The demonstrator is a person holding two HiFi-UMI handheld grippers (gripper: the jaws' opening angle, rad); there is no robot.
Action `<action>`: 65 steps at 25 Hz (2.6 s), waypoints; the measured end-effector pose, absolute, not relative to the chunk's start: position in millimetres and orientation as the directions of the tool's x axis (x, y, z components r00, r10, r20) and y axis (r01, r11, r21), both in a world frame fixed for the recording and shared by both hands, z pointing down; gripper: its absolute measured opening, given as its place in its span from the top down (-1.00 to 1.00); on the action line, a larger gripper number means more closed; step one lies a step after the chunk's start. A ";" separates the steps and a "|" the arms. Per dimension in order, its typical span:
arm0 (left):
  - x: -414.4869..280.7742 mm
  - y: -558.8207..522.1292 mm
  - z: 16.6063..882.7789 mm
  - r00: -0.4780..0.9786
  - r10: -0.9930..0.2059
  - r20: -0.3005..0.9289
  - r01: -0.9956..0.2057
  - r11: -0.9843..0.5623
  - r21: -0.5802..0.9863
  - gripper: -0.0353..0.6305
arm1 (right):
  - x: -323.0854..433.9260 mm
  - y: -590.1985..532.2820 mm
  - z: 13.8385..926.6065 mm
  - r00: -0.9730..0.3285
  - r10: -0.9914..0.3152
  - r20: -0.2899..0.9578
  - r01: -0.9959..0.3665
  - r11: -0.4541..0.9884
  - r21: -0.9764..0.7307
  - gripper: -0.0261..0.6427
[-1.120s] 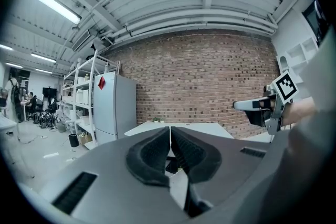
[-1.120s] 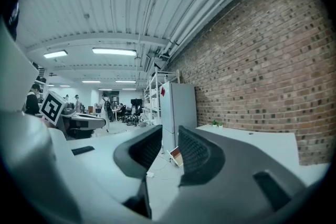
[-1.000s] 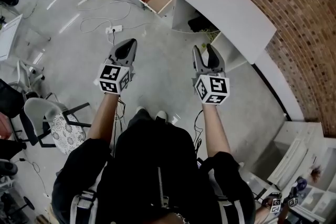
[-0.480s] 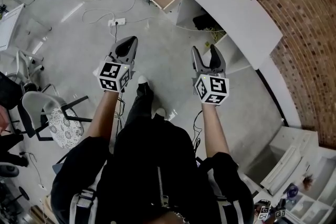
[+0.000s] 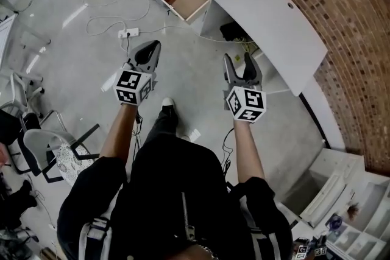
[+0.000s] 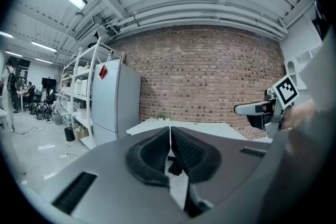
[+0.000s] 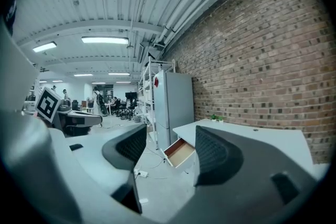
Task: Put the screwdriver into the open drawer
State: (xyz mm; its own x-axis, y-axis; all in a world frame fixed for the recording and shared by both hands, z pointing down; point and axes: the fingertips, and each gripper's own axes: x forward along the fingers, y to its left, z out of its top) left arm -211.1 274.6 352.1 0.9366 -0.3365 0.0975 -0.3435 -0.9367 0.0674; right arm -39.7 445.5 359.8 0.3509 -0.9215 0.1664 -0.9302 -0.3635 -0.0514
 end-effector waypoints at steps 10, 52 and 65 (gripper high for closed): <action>-152.6 160.5 345.9 0.965 -0.244 0.100 -0.250 -0.967 0.049 0.81 | 1.7 342.4 347.1 0.436 -0.887 0.155 -0.891 -0.449 -0.062 0.06; 153.2 -121.3 340.5 0.986 -0.120 0.114 -0.124 -0.992 0.027 0.81 | 287.2 78.6 376.2 0.534 -0.807 0.252 -0.817 -0.570 -0.093 0.09; 217.2 -163.1 360.4 0.989 0.044 0.143 0.042 -0.999 0.020 0.81 | 330.4 46.7 395.6 0.627 -0.718 0.301 -0.734 -0.674 -0.081 0.09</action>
State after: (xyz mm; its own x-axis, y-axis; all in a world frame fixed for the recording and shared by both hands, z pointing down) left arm 217.2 -163.1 360.4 0.9888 0.0440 0.1426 0.0415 -0.9989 0.0203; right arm 330.4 46.7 395.6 0.6270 -0.7185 0.3011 -0.7340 -0.6743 -0.0806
